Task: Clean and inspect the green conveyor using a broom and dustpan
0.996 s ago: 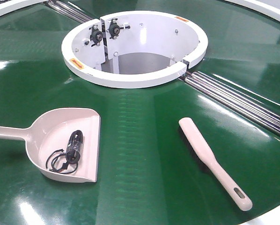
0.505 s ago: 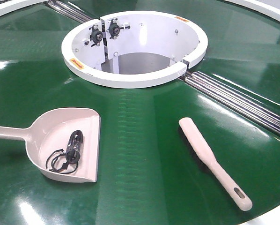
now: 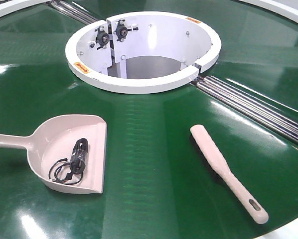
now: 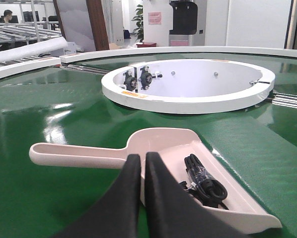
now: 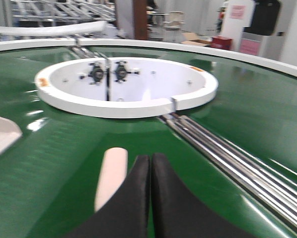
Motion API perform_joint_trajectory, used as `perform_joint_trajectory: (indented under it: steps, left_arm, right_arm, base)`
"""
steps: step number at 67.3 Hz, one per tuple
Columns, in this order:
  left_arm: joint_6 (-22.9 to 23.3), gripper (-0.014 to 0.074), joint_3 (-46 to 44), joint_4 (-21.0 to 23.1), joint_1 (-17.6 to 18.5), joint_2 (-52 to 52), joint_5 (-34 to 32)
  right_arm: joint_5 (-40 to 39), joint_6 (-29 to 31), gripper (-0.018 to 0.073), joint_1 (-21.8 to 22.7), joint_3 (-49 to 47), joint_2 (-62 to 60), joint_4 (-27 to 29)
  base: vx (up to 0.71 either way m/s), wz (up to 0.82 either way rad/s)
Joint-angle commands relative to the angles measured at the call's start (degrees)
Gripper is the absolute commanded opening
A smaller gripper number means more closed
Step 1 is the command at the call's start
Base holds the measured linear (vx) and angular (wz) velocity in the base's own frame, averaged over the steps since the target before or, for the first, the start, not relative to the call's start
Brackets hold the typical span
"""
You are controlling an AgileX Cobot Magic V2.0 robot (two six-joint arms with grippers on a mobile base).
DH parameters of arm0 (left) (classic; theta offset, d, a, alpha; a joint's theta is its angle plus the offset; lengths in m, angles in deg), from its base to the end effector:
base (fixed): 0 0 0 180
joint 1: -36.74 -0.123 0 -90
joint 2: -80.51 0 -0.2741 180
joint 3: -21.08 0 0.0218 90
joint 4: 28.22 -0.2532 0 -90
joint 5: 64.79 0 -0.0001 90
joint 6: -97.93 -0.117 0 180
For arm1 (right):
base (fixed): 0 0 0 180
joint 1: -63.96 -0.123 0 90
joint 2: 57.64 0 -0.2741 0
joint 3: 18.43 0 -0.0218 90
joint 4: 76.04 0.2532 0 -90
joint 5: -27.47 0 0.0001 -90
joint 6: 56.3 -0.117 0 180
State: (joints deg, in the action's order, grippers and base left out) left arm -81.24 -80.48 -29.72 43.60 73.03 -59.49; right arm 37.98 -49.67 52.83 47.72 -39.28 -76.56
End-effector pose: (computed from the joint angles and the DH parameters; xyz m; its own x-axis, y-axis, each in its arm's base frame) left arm 0.0956 -0.0112 0.1959 -0.0198 0.0140 -0.9997 0.1173 0.9930 0.0116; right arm 0.1044 0.0203 0.2449 -0.0614 -0.1388 -0.9884 -0.2006 0.9718 -0.1240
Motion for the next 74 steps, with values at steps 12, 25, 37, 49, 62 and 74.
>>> perform_joint_trajectory:
  steps: [12, 25, 37, 49, 62, 74]
  left_arm:
    - [0.5, -0.0007, 1.56, 0.11, -0.13, 0.89, -4.39]
    - [0.5, -0.0007, 1.56, 0.11, -0.13, 0.89, -4.39]
    - [0.5, -0.0007, 1.56, 0.11, -0.13, 0.89, -4.39]
    - [0.5, -0.0007, 1.56, 0.11, -0.13, 0.89, -4.39]
    - [0.5, -0.0007, 1.56, 0.11, -0.13, 0.89, -4.39]
    - [0.5, -0.0007, 1.56, 0.11, -0.13, 0.89, -4.39]
  right_arm:
    - [-6.03, 0.48, -0.001, 9.26, 1.57, 0.27, -0.99]
    - [-12.24, 0.21, -0.001, 10.43, 11.48, -4.78, -0.94]
    - [-9.83, -0.91, -0.001, 10.36, 12.99, -11.8, -0.94]
    - [-9.47, -0.85, -0.001, 10.36, 12.99, -11.91, -0.94]
    - [-9.48, -0.85, -0.001, 10.36, 12.99, -11.91, -0.94]
    - [-9.48, -0.85, -0.001, 10.36, 12.99, -11.91, -0.94]
  base:
    - [0.0, 0.0]
    - [0.0, 0.0]
    - [0.0, 0.0]
    - [0.0, 0.0]
    - [0.0, 0.0]
    - [0.0, 0.0]
